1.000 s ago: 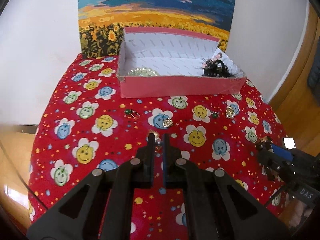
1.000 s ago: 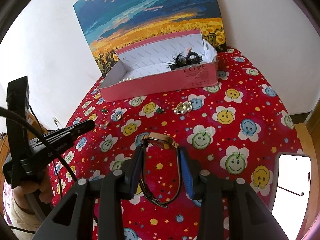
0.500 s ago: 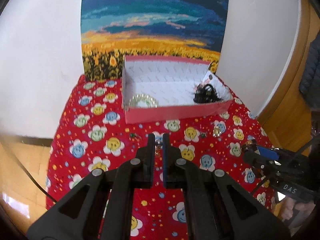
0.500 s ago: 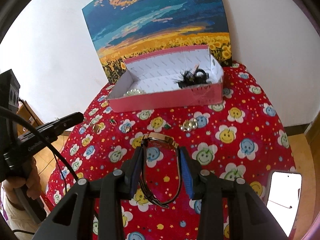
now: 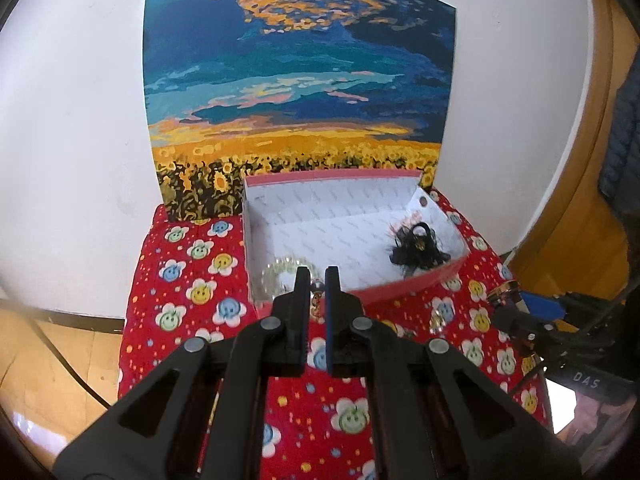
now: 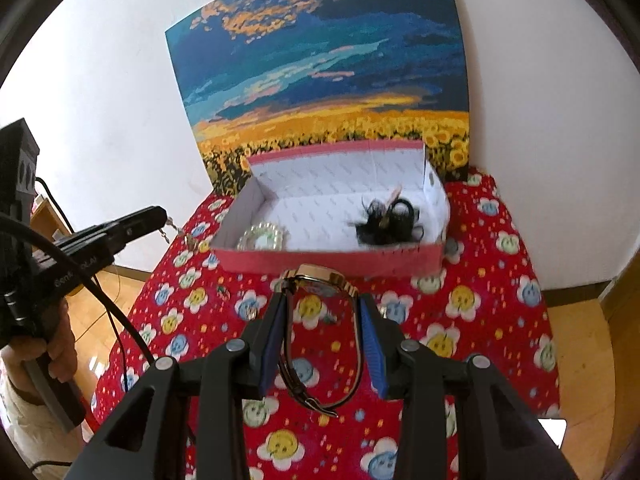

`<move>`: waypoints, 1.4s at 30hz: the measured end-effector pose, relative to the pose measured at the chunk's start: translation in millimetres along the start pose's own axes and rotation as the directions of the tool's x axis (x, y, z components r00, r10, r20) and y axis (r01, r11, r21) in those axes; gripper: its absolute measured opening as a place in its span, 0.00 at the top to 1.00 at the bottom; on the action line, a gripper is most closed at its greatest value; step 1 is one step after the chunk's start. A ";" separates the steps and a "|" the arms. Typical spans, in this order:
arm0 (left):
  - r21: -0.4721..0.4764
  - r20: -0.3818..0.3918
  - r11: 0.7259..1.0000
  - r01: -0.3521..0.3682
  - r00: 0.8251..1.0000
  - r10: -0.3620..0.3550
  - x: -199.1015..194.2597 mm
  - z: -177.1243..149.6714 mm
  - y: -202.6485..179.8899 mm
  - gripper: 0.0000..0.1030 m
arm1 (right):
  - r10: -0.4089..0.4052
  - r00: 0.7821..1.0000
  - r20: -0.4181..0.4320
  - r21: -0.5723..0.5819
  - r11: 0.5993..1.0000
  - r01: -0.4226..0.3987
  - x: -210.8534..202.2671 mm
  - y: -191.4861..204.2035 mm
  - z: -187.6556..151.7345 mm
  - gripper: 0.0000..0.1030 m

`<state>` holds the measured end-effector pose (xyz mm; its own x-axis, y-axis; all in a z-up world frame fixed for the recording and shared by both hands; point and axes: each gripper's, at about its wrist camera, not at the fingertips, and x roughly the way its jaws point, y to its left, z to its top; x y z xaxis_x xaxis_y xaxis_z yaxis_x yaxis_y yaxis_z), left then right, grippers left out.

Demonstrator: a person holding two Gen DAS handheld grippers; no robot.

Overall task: Organize jewelry
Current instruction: 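Carry the watch and earring into the pink box and open both tools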

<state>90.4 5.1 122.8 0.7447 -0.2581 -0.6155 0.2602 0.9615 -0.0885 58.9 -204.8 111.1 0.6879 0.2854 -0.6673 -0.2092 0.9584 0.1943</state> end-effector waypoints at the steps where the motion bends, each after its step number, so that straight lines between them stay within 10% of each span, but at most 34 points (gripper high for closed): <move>1: -0.011 -0.006 1.000 0.003 1.000 -0.003 4.8 4.8 2.0 1.00 | -0.006 1.000 0.002 -0.004 1.000 0.006 2.3 -1.2 6.7 0.62; 22: -0.105 -0.077 0.994 -0.018 0.997 0.010 132.2 56.5 10.4 1.00 | -0.113 0.992 -0.055 -0.028 0.993 0.111 84.6 -51.8 112.8 0.62; 42: -0.086 -0.231 0.994 -0.063 0.972 0.042 204.9 32.4 24.9 1.00 | -0.178 0.976 -0.124 -0.011 0.984 0.178 191.8 -99.6 115.6 0.61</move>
<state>269.4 -26.8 19.9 0.5927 -0.1891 -0.7829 0.1589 0.9804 -0.1165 292.1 -244.8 47.0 0.6228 0.1070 -0.7751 -0.0907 0.9938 0.0643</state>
